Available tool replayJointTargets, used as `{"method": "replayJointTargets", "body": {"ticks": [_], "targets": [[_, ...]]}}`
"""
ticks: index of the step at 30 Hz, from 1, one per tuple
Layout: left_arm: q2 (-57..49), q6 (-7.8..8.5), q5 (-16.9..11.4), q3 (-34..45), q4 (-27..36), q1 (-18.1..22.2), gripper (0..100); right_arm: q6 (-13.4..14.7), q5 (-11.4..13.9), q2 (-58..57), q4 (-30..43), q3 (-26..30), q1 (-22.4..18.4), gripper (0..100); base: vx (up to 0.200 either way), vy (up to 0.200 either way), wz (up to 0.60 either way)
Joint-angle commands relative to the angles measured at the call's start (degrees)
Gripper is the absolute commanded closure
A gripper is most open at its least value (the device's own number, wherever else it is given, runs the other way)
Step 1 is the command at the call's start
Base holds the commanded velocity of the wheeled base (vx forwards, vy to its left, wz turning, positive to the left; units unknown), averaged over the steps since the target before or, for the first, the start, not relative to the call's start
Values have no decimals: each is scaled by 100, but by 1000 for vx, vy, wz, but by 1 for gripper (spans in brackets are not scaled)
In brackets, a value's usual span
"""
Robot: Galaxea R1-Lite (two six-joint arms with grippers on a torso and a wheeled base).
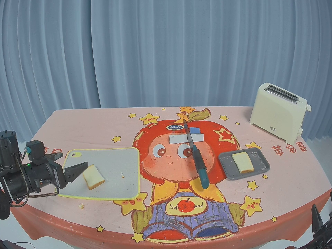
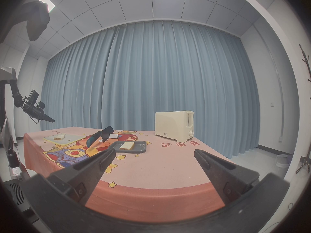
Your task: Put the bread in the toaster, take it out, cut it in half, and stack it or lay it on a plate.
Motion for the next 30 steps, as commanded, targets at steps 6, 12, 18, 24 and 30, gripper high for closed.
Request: {"method": "replayJointTargets", "body": {"ticks": [6,12,18,24,30], "targets": [[70,45,-8,25,2,-9,0,1,1,-57,-2,101,0,0,0,0,0],[79,63,-8,60,2,-9,0,1,1,-49,-2,101,0,0,0,0,0],[166,230,-17,104,2,-18,0,1,1,-57,-2,101,0,0,0,0,0],[404,274,-17,95,2,-18,0,1,1,-49,-2,101,0,0,0,0,0],[421,274,-17,104,2,-18,0,1,1,-49,-2,101,0,0,0,0,0]]}}
